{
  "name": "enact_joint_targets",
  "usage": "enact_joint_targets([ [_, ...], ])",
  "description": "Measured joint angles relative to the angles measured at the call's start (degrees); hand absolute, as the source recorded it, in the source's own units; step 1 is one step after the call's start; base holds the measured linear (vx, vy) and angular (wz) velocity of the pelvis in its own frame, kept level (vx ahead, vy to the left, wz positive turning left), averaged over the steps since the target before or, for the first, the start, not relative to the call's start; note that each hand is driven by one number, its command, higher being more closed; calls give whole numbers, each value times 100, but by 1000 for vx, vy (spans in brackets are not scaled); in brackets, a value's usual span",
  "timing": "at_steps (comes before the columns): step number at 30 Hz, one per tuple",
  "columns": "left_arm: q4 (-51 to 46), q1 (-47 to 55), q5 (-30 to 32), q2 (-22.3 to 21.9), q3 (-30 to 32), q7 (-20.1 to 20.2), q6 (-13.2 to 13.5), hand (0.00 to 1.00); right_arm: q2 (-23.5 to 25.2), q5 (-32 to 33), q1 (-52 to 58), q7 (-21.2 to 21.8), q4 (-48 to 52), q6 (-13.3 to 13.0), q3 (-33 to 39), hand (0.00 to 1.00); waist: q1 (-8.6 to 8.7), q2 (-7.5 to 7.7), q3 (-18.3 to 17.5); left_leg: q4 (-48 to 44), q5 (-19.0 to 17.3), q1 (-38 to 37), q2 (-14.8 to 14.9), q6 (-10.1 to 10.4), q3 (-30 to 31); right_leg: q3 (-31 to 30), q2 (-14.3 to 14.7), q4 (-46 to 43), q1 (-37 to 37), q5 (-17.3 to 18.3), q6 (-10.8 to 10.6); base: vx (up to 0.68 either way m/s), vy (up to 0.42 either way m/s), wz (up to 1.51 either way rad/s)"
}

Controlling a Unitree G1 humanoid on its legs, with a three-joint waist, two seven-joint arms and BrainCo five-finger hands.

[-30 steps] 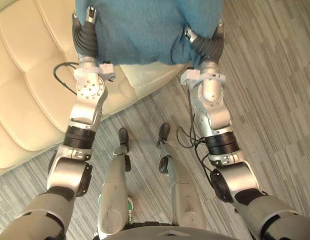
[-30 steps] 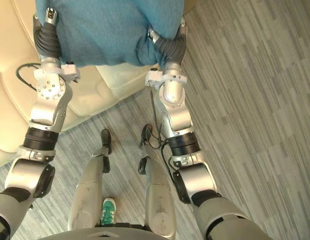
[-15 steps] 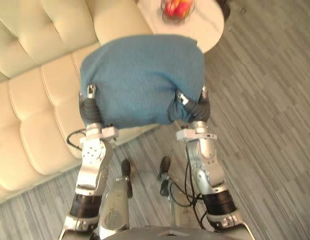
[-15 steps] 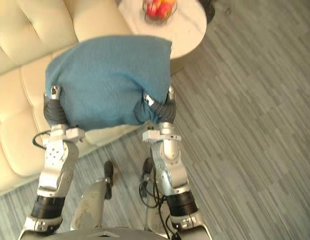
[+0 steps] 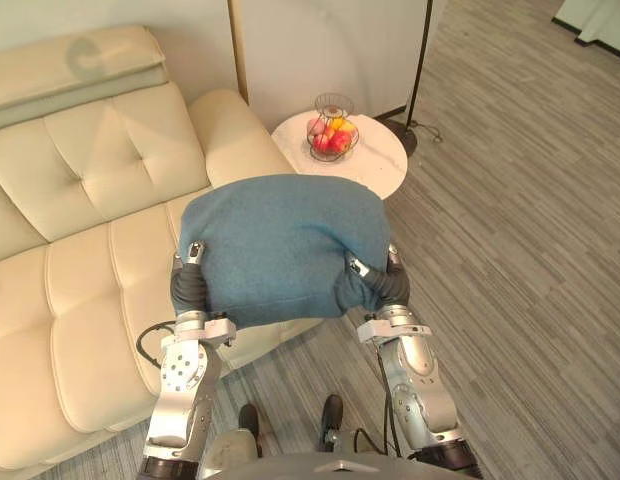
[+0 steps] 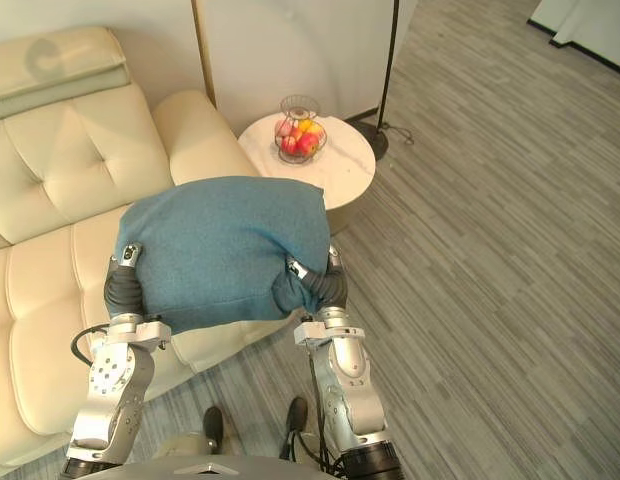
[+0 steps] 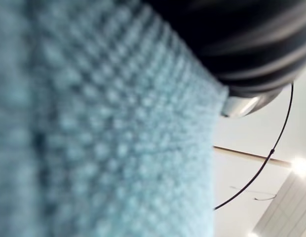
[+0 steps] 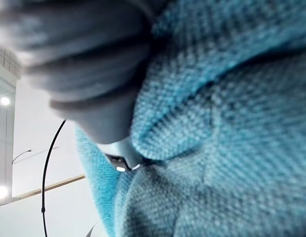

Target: Pick up cushions and gather them together orderly.

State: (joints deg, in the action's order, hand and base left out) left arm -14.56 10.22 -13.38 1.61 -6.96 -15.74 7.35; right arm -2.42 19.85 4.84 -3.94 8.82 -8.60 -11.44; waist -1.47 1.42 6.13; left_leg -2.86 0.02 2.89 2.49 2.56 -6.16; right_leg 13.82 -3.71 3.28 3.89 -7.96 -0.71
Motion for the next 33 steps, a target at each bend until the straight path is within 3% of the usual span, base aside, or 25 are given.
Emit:
enact_joint_targets([
  [5,0,91,0,-31,0,68,-1,100,2,-3,149,28,-116,2,1,100,-30,-11,-125,-14,3,-127,-15,-9,39,-22,-32,-245,-29,66,-6,-12,18,2],
  [8,3,86,2,-54,-64,116,-4,100,-9,-18,194,25,-114,0,83,100,122,-65,-107,101,53,-170,-42,-125,372,-459,-53,-831,13,415,-192,-67,41,64],
  [9,-3,61,4,-69,-110,122,-3,100,-28,-94,189,10,-67,-44,107,100,181,-125,-72,252,177,-91,-107,-82,744,-740,-48,-1095,76,760,-238,-31,52,107],
  [11,-15,64,5,-69,-111,120,-2,100,-28,-129,192,6,-44,-86,103,100,122,-120,-98,251,260,64,-121,-37,967,-621,-51,-1274,204,888,-199,-63,15,95],
  [14,-334,66,1,-67,-116,113,-1,100,-42,-194,349,-27,519,-85,79,100,-71,-332,21,39,346,656,-83,99,1410,8,-89,-1451,472,979,-62,-104,-48,95],
  [15,-531,74,-1,-67,-114,93,2,100,-47,-227,349,-45,728,-85,42,100,-118,-400,18,-38,346,946,-14,133,1355,243,-128,-1759,795,994,25,-151,-49,120],
  [17,-789,31,0,-66,-123,74,27,100,-50,-250,256,-167,959,-85,43,100,-154,-394,14,-297,164,1475,250,168,497,604,-417,-2026,1228,1032,166,-137,-11,93],
  [19,-792,4,-6,-126,-155,67,34,100,-60,-291,116,-302,1000,-82,41,100,-163,-391,28,-1705,-143,1653,622,-222,-443,755,-725,-2281,1367,1057,190,-85,44,59],
  [21,-800,3,-6,-206,-176,69,59,100,-63,-311,167,-307,1135,-86,42,100,-119,-398,23,-2123,-382,1415,895,-229,-728,873,-884,-2344,1310,1058,186,-67,99,43],
  [22,-798,-6,-14,-225,-214,73,93,100,-62,-325,165,-306,1244,-97,61,100,-29,-405,19,-2193,-566,1201,1075,-230,-928,959,-1012,-2378,1310,1051,171,-101,228,58],
  [25,-449,-302,-104,-220,-408,118,222,100,-64,-330,102,-297,1260,-318,317,100,182,-431,0,-1762,-746,740,1584,-200,-1655,1259,-1433,-2312,1323,789,-199,-113,341,83],
  [26,-239,-482,-143,-234,-477,119,271,100,-79,-331,30,-291,1150,-392,444,100,246,-446,-13,-1510,-721,651,1577,256,-1846,1362,-1546,-2231,1320,632,-334,-132,398,76],
  [27,-34,-582,-178,-184,-467,116,282,100,-36,-333,-48,-272,911,-404,496,100,234,-315,-32,-1493,-680,701,1388,365,-1876,1323,-1619,-2034,1304,459,-378,-108,350,43],
  [29,368,-608,-240,-12,-438,104,282,100,-27,-333,-110,-268,382,-348,495,100,236,-233,-77,-1512,-665,793,1083,316,-1712,1413,-1593,-1395,842,233,-509,-1,261,41],
  [33,444,-545,-269,46,-358,105,281,100,30,-335,-110,-236,-48,-160,512,100,179,-227,-82,-1727,-748,1043,830,142,-1557,1531,-1630,-886,570,-214,-388,-39,191,40],
])
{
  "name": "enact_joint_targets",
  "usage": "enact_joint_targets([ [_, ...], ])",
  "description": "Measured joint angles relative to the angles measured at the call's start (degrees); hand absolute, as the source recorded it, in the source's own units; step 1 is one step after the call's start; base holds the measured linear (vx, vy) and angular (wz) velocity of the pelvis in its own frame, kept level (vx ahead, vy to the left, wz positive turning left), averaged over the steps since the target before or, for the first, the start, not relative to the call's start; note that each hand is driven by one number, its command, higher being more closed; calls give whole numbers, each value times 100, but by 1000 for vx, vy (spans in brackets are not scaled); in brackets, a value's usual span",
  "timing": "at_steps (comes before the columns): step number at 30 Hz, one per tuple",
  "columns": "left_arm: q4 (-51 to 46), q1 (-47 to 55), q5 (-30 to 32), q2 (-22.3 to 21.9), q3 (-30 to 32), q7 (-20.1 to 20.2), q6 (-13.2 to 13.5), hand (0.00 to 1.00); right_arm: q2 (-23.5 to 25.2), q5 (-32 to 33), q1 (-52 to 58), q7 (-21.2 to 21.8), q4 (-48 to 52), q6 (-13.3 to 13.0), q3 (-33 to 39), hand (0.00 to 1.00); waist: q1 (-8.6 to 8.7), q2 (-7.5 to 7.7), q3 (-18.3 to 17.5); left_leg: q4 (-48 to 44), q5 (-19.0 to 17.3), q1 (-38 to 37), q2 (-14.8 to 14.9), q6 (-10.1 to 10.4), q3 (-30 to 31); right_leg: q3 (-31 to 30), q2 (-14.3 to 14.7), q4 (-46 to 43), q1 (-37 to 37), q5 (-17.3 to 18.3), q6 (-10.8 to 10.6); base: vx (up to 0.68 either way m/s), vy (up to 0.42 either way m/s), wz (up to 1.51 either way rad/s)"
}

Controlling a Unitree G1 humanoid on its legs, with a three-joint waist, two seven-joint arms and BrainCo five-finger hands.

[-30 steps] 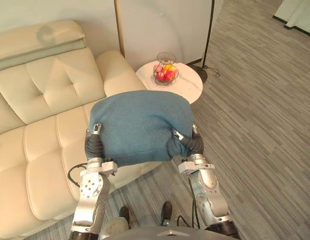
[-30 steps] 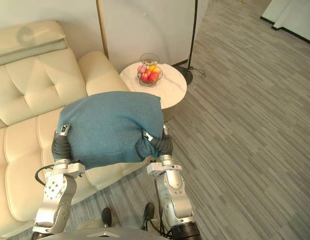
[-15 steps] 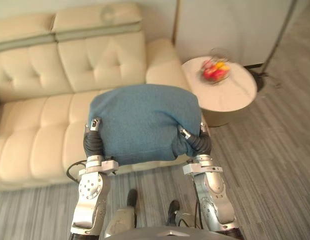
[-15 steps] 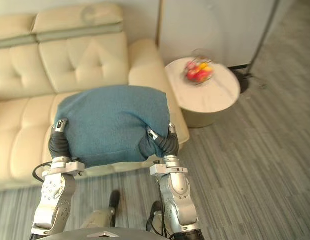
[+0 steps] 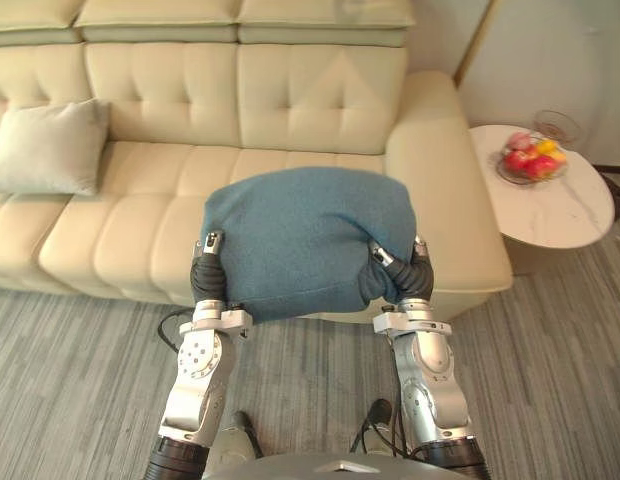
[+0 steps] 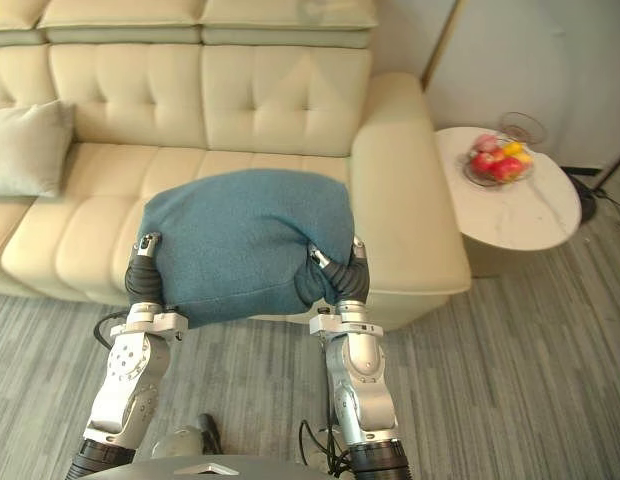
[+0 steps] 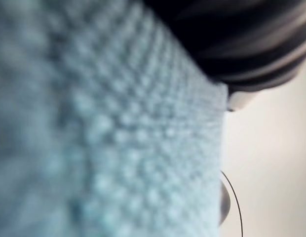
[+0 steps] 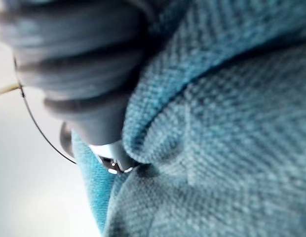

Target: Pick up cushions and gather them together orderly.

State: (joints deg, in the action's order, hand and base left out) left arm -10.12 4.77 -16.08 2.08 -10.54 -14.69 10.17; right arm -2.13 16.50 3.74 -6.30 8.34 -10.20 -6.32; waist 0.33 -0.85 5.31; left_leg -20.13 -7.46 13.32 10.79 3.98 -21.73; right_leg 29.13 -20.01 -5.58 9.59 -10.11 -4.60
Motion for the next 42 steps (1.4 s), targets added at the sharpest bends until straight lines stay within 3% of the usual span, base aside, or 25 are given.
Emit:
enact_joint_targets([
  [3,13,94,25,-1,55,18,-1,100,73,-35,4,32,-103,124,-27,100,-12,-14,-3,-410,-210,231,23,-25,72,-5,-46,-29,29,-52,-73,-69,121,3],
  [5,102,96,54,-12,35,64,-5,100,77,-95,19,86,-103,127,18,100,53,-12,0,-567,-319,273,-2,-100,157,-190,-62,-235,60,147,201,-63,103,10],
  [6,217,97,54,-8,35,90,-10,100,81,-117,56,103,-103,129,35,100,101,-18,14,-571,-346,175,-38,-158,212,-594,19,-412,81,547,380,-52,60,41],
  [7,264,103,55,-7,30,121,-30,100,83,-115,119,129,-101,128,48,100,261,-29,27,-482,-337,44,-116,-250,380,-1464,299,-628,73,1094,358,-38,33,64],
  [9,264,107,61,-8,30,168,-30,100,82,-114,194,189,-91,119,60,100,371,84,-2,-276,-305,-128,-309,-239,500,-2136,392,-913,106,1238,327,-4,-23,56],
  [12,141,80,122,11,113,234,-28,100,104,-114,148,259,-104,119,72,100,292,77,3,66,-66,-94,-347,-191,656,-2388,580,-958,260,1292,264,8,-108,20],
  [16,119,67,259,5,21,245,-71,100,92,-111,220,259,-167,119,149,100,308,20,29,358,327,-40,-375,15,1211,-2552,809,-1033,194,1397,35,42,-150,55],
  [17,118,78,276,-16,-183,270,-120,100,61,-104,404,254,-166,119,265,100,355,-8,41,510,443,-153,-382,131,1512,-2414,831,-1232,21,1525,-95,57,-194,91],
  [21,108,136,273,-47,-321,318,-124,100,40,-61,665,255,12,105,317,100,307,-41,33,743,624,-334,-351,251,1835,-1964,836,-1344,-339,1902,-194,29,-183,72],
  [24,-139,365,273,-87,-321,454,-125,100,44,-31,998,256,366,92,248,100,219,-142,19,196,580,-159,-124,184,1470,-1702,899,-1260,-667,2035,-147,-26,-62,36],
  [27,-381,503,271,-111,-322,507,-123,100,53,-14,1198,267,828,92,225,100,113,-143,3,-7,584,-31,25,154,1083,-1570,944,-1185,-777,2060,-121,-35,2,23],
  [31,-470,515,275,-167,-307,508,-119,100,53,-6,1148,266,1145,26,228,100,18,-123,4,187,701,111,-66,47,999,-1627,903,-950,-792,2076,-122,-46,44,22],
  [32,-480,513,276,-166,-303,508,-119,100,56,-1,1136,264,1145,27,228,100,22,-96,21,-7,715,233,-89,71,1053,-1677,892,-871,-838,2072,-115,-6,76,33],
  [33,-487,533,279,-151,-308,508,-120,100,54,7,1141,259,1138,28,228,100,13,8,75,-78,495,394,-151,180,1068,-1702,838,-747,-941,2059,-122,6,104,14],
  [34,-497,577,279,-170,-310,507,-119,100,49,9,1141,257,1141,27,222,100,-55,-14,51,360,520,369,-177,216,1104,-1789,785,-742,-962,2078,-183,13,132,-2],
  [35,-503,609,279,-176,-307,506,-119,100,47,9,1141,257,1132,27,206,100,-88,-42,33,476,677,359,-168,186,1100,-1834,771,-745,-968,2104,-256,66,202,-25],
  [36,-504,657,278,-146,-297,491,-119,100,58,9,1142,253,1077,37,159,100,-113,-25,-9,394,787,292,-265,6,1027,-1938,679,-714,-997,2127,-302,183,267,-25],
  [38,-694,743,277,-98,-231,460,-119,100,-6,28,1140,243,1105,46,0,100,-128,46,-57,-466,193,581,-324,-305,856,-2148,575,-446,-1124,2004,-350,216,238,-23],
  [40,-788,832,277,-76,-215,460,-119,100,-20,88,1147,250,1104,48,-53,100,-147,99,-84,-962,-200,648,-327,-427,693,-2290,446,-412,-1184,1830,-639,247,270,-39],
  [41,-788,823,277,-72,-210,460,-118,100,-27,100,1140,257,1103,48,-60,100,-196,122,-111,-1156,-508,611,-360,-483,528,-2535,336,-742,-1001,1817,-649,274,340,-59],
  [42,-788,820,278,-64,-199,460,-114,100,-29,96,1137,260,1102,48,-70,100,-206,127,-113,-1175,-593,580,-370,-517,432,-2654,288,-1065,-795,1817,-643,228,322,-64],
])
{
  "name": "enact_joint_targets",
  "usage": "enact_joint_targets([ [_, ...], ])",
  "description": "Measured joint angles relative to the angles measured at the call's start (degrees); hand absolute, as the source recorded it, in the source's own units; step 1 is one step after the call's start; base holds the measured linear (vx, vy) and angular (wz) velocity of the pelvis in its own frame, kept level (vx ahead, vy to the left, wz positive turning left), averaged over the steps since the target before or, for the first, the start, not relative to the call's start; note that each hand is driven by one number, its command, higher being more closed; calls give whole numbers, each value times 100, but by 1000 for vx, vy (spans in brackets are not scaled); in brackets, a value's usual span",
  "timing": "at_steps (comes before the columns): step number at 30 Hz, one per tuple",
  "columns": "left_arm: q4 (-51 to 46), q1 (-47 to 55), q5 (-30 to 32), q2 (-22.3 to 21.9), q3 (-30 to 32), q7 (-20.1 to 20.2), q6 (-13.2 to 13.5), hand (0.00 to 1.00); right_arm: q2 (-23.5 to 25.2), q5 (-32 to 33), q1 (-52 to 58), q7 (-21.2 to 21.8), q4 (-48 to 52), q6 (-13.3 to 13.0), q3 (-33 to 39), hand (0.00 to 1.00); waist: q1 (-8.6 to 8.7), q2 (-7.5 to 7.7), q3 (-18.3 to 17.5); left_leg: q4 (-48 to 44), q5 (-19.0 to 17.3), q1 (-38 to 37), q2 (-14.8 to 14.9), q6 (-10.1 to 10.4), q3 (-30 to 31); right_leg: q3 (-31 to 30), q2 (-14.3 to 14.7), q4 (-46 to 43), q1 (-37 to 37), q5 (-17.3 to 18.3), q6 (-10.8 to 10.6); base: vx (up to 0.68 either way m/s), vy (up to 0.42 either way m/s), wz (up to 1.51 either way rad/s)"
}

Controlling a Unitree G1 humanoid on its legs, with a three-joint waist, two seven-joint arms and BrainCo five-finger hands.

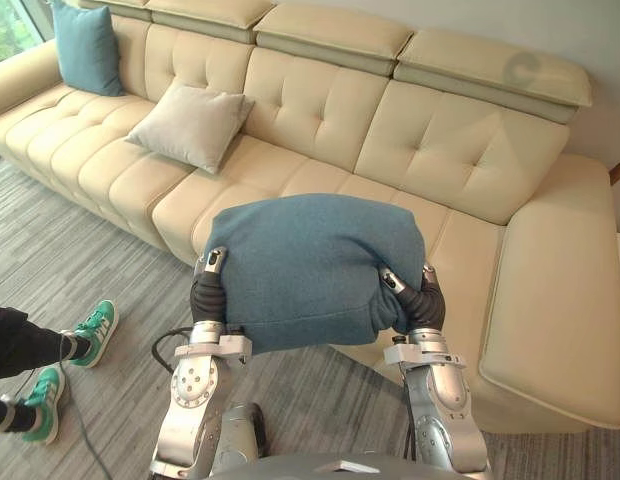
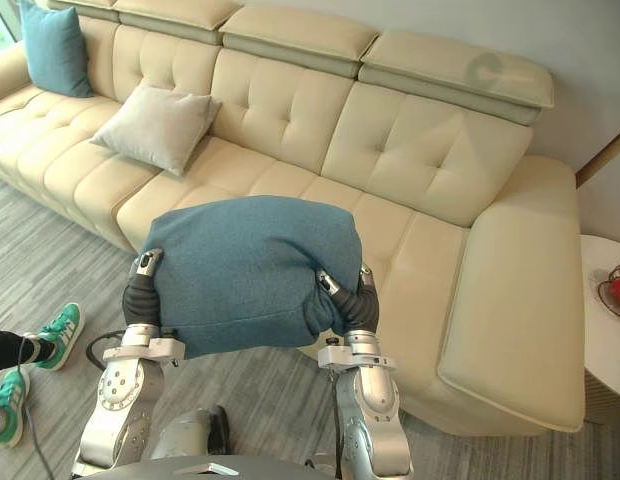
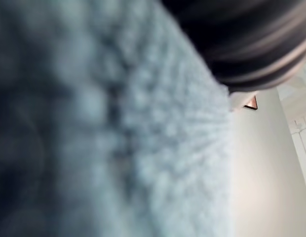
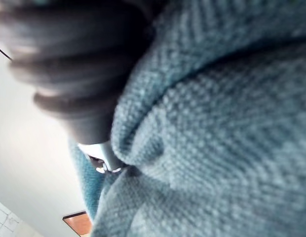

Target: Pick up cushions and gather them together orderly.

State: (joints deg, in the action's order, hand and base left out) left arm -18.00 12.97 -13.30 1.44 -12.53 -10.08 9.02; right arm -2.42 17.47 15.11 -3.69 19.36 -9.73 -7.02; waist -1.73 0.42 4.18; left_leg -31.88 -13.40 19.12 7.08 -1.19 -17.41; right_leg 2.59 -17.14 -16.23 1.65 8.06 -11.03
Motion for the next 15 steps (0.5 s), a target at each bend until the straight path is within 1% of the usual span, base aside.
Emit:
enact_joint_targets([
  [1,2,-2,0,39,13,-2,7,100,-1,-5,-3,2,-11,-1,-26,100,29,15,-4,18,-71,-42,-15,-53,-129,-174,-70,-728,488,-20,74,194,222,-49],
  [2,24,-15,-1,132,43,-3,10,100,5,-8,-17,3,-87,-3,-68,100,108,59,-4,100,-99,-135,-29,-106,-281,-271,-99,-1638,1025,-45,135,207,179,-43],
  [3,58,-15,-1,180,78,-3,10,100,18,-8,-42,6,-183,-5,-104,100,140,104,-3,179,-95,-233,-47,-113,-349,-256,-102,-1923,1192,-24,168,175,88,-40],
  [4,159,-12,-1,267,141,-26,9,100,35,-7,-128,29,-440,-6,-171,100,187,170,2,369,-78,-467,-69,-131,-474,-140,-69,-2302,1384,80,272,204,12,-53],
  [5,332,-6,-2,322,164,-86,8,100,53,-7,-228,67,-758,3,-194,100,228,197,-3,606,-67,-790,-68,-120,-603,182,65,-2485,1510,299,412,181,-12,-53],
  [6,363,7,-2,320,166,-93,7,100,59,-7,-240,72,-830,6,-194,100,243,198,-9,687,-61,-889,-65,-110,-647,289,132,-2467,1561,377,439,195,-58,-49],
  [7,373,16,-1,320,167,-93,7,100,65,-2,-258,95,-910,6,-193,100,286,210,-10,843,-39,-1022,-57,-74,-733,513,295,-2299,1716,538,531,111,-68,-31],
  [8,383,14,-1,321,177,-92,8,100,63,-1,-271,112,-912,6,-186,100,315,213,-13,936,-16,-1062,-55,-37,-785,637,391,-2096,1858,579,610,166,-144,-34],
  [9,414,7,-1,318,213,-92,9,100,50,0,-349,140,-930,8,-183,100,377,204,-2,1050,14,-1114,-23,15,-852,773,567,-1596,2004,546,712,138,-145,-25],
  [10,429,4,-1,316,230,-91,9,100,44,0,-381,157,-939,9,-182,100,390,201,1,1085,24,-1139,-12,33,-878,782,632,-1410,2044,478,781,178,-208,-26],
  [11,552,-62,-1,309,266,-87,9,100,-13,1,-464,194,-954,12,-178,100,436,199,35,1117,-2,-1249,41,130,-905,737,880,-606,2021,-187,926,184,-207,-13],
  [12,719,-135,4,233,259,-65,5,100,-98,0,-509,199,-971,18,-122,100,521,84,114,1101,-45,-1337,78,262,-582,747,1149,4,1645,-997,975,216,-224,-19],
  [14,736,-170,10,190,262,-49,5,100,-101,1,-538,199,-963,18,-108,100,483,62,121,1349,48,-1427,97,323,-361,706,1261,166,1557,-1062,1006,158,-149,-28],
  [15,769,-277,18,148,256,6,2,100,-105,10,-537,199,-962,19,-51,100,539,55,147,1691,149,-1620,90,446,-295,687,1328,144,1548,-1066,1021,103,-81,-26],
])
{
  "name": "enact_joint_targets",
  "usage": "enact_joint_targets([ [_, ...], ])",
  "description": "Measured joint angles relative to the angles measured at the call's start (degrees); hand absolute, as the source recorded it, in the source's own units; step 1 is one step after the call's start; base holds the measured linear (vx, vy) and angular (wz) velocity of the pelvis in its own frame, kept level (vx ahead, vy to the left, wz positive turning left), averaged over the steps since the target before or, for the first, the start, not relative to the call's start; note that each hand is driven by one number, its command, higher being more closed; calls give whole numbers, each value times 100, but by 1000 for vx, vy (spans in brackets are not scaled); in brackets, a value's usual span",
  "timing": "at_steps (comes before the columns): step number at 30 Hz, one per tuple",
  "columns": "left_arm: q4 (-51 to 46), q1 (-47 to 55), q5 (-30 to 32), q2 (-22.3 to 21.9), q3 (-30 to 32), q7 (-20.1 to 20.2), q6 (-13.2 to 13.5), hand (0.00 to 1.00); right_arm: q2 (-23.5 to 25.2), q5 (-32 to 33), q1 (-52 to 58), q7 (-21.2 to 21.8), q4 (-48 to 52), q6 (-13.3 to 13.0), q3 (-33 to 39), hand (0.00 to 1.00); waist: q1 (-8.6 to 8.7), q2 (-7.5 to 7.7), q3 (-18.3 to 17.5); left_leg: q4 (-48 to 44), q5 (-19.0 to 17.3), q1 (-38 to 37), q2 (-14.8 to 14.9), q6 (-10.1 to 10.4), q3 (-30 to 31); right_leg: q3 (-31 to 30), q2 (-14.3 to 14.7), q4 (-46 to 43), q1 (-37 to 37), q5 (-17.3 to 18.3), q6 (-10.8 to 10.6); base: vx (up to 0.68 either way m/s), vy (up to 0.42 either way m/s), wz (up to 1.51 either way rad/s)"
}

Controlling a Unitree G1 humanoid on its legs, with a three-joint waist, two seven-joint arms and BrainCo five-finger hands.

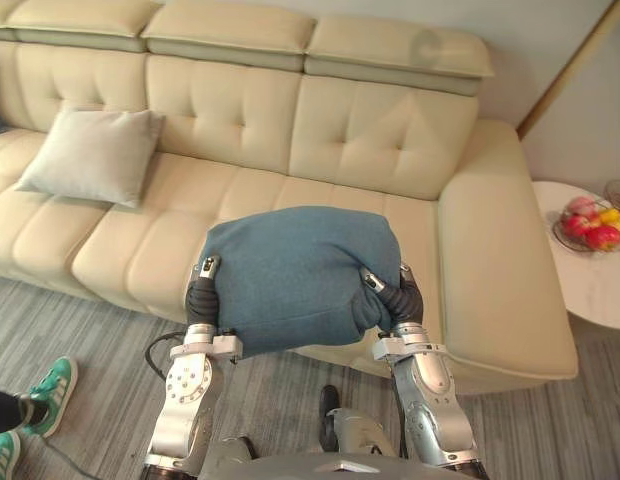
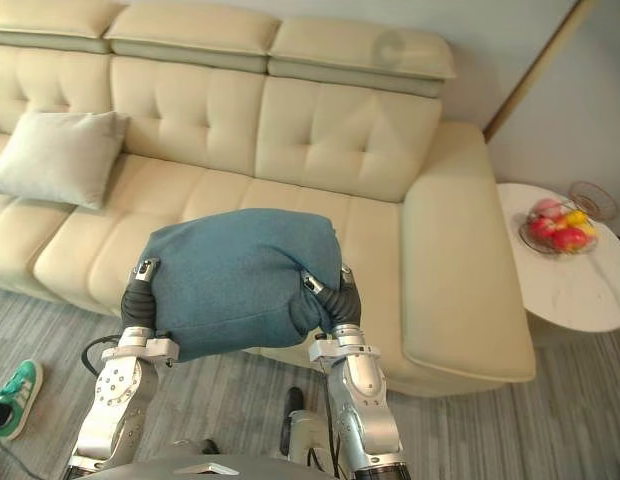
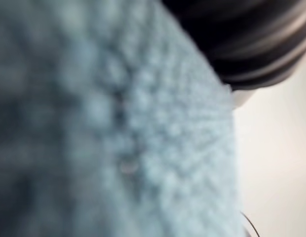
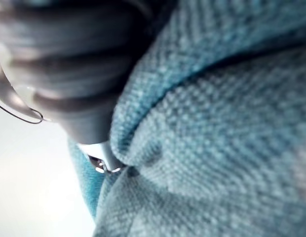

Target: Pick up cushions and gather them together orderly.

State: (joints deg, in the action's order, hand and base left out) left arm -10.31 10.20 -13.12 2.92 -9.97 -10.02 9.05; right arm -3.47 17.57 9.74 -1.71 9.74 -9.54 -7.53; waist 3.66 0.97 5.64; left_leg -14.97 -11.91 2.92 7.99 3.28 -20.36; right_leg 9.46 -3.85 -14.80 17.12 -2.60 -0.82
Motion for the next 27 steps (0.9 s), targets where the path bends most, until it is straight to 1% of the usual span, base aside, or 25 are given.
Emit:
enact_joint_targets([
  [2,7,-135,102,-43,-84,69,-6,100,6,10,71,2,52,-1,144,100,81,-11,25,363,157,-246,-63,91,-8,-4,9,-71,-48,44,72,89,-30,-8],
  [3,7,-160,104,-52,-111,82,-6,100,5,15,80,2,57,-5,167,100,89,-19,48,430,183,-319,-83,98,-8,-5,5,-71,-91,60,84,65,15,0],
  [4,7,-174,109,-80,-137,98,-6,100,7,30,126,3,75,-13,174,100,115,-19,62,577,224,-439,-151,90,-1,-9,-32,-85,-191,154,56,36,32,3],
  [5,7,-175,108,-81,-136,119,-5,100,9,54,160,16,90,-30,174,100,110,-29,72,621,222,-491,-175,88,5,-6,-55,-110,-225,232,41,21,50,11],
  [7,-12,-169,105,-72,-134,145,-5,100,2,86,168,49,91,-32,173,100,96,-92,96,565,46,-514,-201,118,114,64,-126,-284,-237,413,15,-2,43,22],
  [8,-28,-169,101,-77,-134,146,-5,100,-3,105,167,50,92,-32,173,100,93,-135,122,486,-31,-496,-184,145,168,93,-150,-363,-239,526,27,15,-21,24],
  [9,-41,-155,99,-94,-134,146,-5,100,-48,107,176,50,106,-30,162,100,58,-212,148,385,-129,-492,-122,202,174,184,-126,-485,-256,669,22,19,-34,18],
  [10,-44,-124,97,-116,-134,147,-5,100,-75,107,213,50,137,-28,152,100,37,-272,143,374,-153,-518,-84,226,171,229,-113,-527,-284,761,29,120,-91,19],
  [11,-126,52,91,-170,-135,165,-5,100,-170,106,434,50,369,-6,93,100,-22,-434,77,224,-141,-589,70,349,147,334,-77,-472,-383,898,43,154,-51,21],
  [12,-259,188,89,-185,-135,179,-3,100,-172,106,570,50,563,9,61,100,-38,-499,82,-331,-143,-403,230,343,144,370,0,-454,-493,960,94,196,-72,22],
  [13,-299,244,86,-196,-132,179,-2,100,-158,106,607,50,635,24,31,100,-37,-498,77,-831,-138,-203,361,337,143,375,27,-420,-551,953,128,219,-135,8],
  [14,-334,297,78,-252,-98,180,-3,100,-179,105,663,49,846,87,17,100,-77,-486,84,-1836,-93,269,612,235,142,373,56,-338,-722,942,158,265,-155,-23],
  [15,-354,317,70,-335,-102,210,-5,100,-204,106,735,46,1032,96,27,100,-174,-479,52,-2035,-140,409,659,189,151,283,71,-259,-806,948,171,274,-142,-38],
  [16,-379,316,69,-383,-113,222,-5,100,-193,107,771,46,1153,96,43,100,-207,-478,52,-2034,-204,436,656,96,158,232,73,-206,-864,947,172,302,-35,-52],
  [17,-391,307,71,-451,-133,281,-4,100,-173,107,794,45,1307,81,102,100,-199,-461,50,-1864,-368,611,628,-4,235,91,73,-104,-1038,941,170,251,-1,-40],
  [18,-391,302,72,-468,-134,288,-4,100,-177,106,789,43,1338,81,115,100,-209,-456,53,-1778,-400,622,595,-11,314,40,73,-81,-1083,940,168,272,57,-51],
  [20,-393,304,80,-508,-133,288,-4,100,-167,106,791,40,1380,79,118,100,-283,-380,34,-1453,-418,665,408,-6,716,-230,71,-19,-1180,931,154,158,127,-66],
  [21,-427,306,93,-509,-131,284,-4,100,-165,105,794,36,1380,79,117,100,-333,-410,-2,-1107,-369,668,261,-31,1081,-395,77,-15,-1233,912,119,149,205,-92],
  [22,-497,344,99,-515,-131,282,-4,100,-168,104,810,35,1380,80,115,100,-362,-454,-32,-625,19,552,231,-119,1293,-505,151,-36,-1244,895,51,144,235,-97],
  [23,-552,376,100,-521,-132,282,-2,100,-172,103,807,35,1377,80,109,100,-374,-556,-99,-439,480,533,273,-34,1363,-606,242,-31,-1261,915,-64,157,314,-92],
  [24,-550,416,99,-490,-113,273,3,100,-111,94,833,35,1332,107,77,100,-382,-445,-137,-482,333,393,262,168,1315,-771,215,-7,-1318,970,-220,124,295,-72],
  [25,-562,482,99,-451,-119,278,4,100,12,49,984,44,1336,114,68,100,-367,-203,-254,-334,335,281,122,162,1144,-906,84,55,-1310,947,-242,106,267,-60],
  [26,-561,531,97,-402,-120,279,3,100,84,14,1055,46,1335,115,46,100,-367,-67,-318,-220,349,194,54,140,1028,-984,-7,114,-1316,930,-263,36,167,-36],
  [27,-562,560,95,-373,-120,279,3,100,87,-1,1080,46,1335,116,22,100,-367,-41,-335,-176,354,167,29,133,968,-1034,-29,144,-1315,916,-272,12,131,-37],
])
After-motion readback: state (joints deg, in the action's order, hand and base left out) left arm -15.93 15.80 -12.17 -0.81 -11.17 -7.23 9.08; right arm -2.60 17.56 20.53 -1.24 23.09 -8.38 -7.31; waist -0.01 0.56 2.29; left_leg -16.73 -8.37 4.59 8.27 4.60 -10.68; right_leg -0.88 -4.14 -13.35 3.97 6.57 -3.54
